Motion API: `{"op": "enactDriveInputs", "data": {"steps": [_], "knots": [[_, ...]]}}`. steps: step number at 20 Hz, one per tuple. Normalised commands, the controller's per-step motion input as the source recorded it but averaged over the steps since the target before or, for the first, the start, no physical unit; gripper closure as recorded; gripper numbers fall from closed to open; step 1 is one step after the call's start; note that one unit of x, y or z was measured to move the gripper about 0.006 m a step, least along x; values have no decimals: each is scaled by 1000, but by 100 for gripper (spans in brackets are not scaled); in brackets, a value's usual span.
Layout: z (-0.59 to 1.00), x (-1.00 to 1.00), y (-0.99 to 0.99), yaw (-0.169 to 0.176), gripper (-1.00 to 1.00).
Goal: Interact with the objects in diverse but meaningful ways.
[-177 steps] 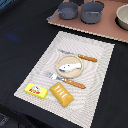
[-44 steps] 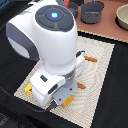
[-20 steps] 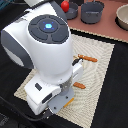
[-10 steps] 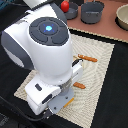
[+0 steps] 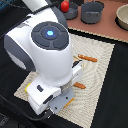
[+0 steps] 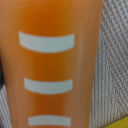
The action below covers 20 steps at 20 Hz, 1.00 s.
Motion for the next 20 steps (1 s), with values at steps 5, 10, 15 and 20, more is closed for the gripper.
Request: {"op": "enactDriveInputs", "data": {"steps": [5, 10, 15, 20], "knots": [[-9, 191, -113, 0, 100], [0, 198, -102, 0, 100], [5, 234, -70, 0, 100], [887, 434, -74, -19, 100]]}}
